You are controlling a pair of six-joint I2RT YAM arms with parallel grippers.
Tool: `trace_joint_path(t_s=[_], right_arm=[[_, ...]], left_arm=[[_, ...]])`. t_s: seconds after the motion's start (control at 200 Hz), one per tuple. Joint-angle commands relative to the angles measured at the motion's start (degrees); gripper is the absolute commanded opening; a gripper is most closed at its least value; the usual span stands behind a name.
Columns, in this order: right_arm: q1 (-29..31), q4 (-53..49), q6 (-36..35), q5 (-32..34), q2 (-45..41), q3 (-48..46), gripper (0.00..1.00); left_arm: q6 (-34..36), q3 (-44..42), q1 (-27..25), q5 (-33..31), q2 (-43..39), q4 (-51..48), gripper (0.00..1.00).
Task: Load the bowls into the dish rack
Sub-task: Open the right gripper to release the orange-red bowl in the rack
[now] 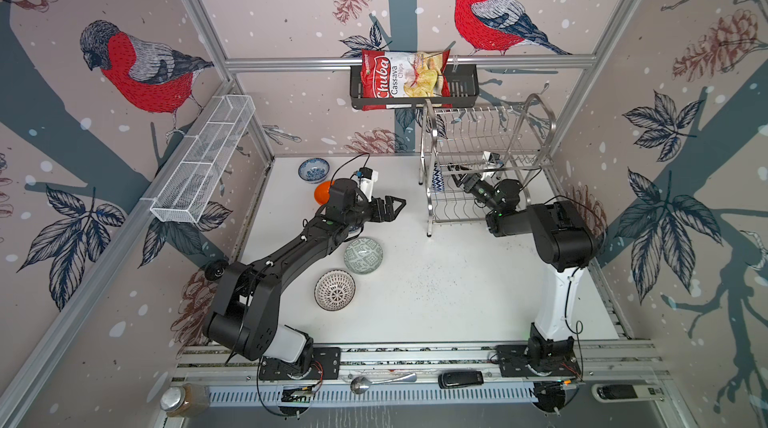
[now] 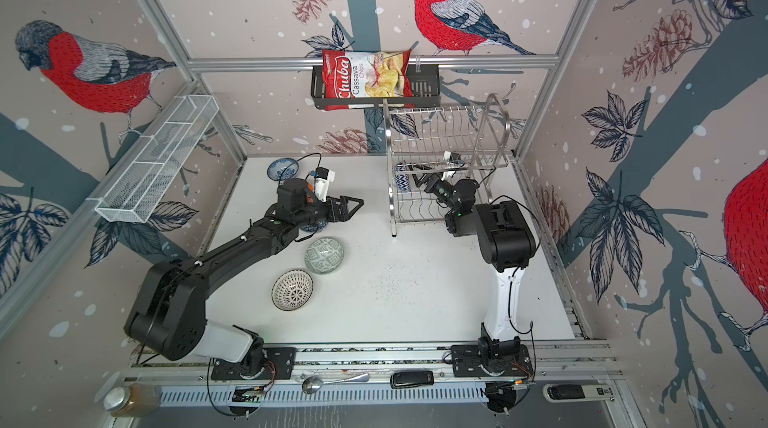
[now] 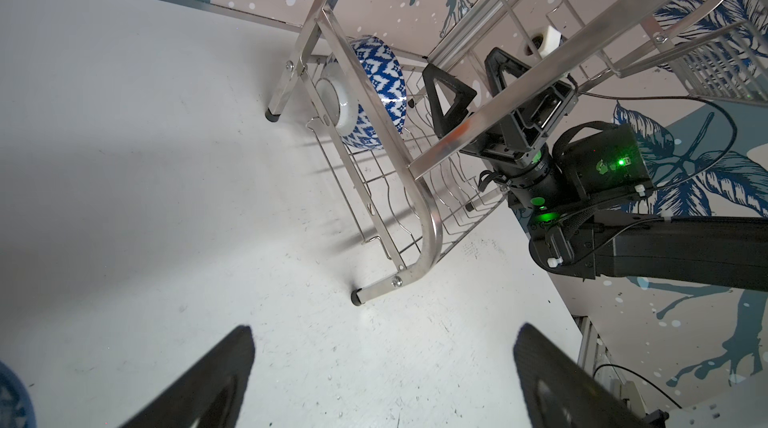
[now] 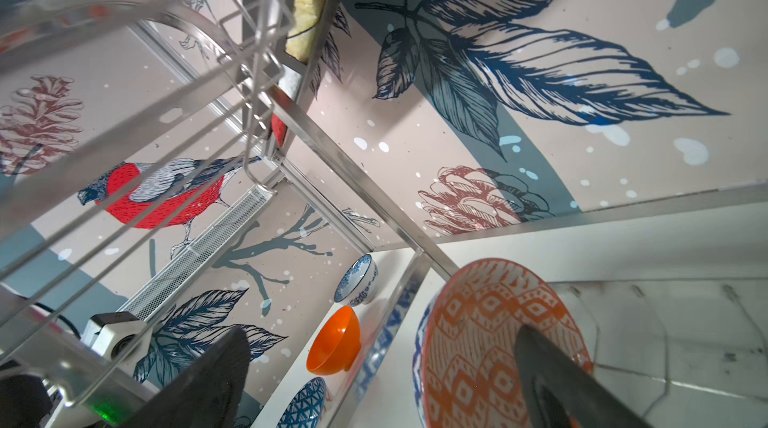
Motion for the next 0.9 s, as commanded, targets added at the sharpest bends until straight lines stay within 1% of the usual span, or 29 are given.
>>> trace_joint_path(t_s=[0.0, 0.195, 0.33, 0.55, 0.89], right_arm=[[-0.1, -0.6, -1.2, 3.4, -1.4, -1.3, 1.0], [-0.1, -1.5, -0.1, 7.2, -4.1, -4.0, 1.0], [0.1, -3.5, 1.8, 8.1, -5.2, -4.4, 0.99], [0.4, -6.3, 2.4, 10.2, -6.7, -5.4, 0.99], [1.1, -6.4, 2.0, 12.2, -11.0, -10.6, 1.0]], left_arm=[[0.4, 0.5, 0.0, 0.1, -0.1, 0.2, 0.98], [0.4, 0.4, 0.0, 0.1, -0.3, 0.3, 0.98], [0.4, 0.4, 0.1, 0.1, -0.3, 0.3, 0.97], [0.5, 0.4, 0.0, 0.1, -0.2, 0.2, 0.98], [0.4, 0.5, 0.0, 0.2, -0.4, 0.1, 0.98]])
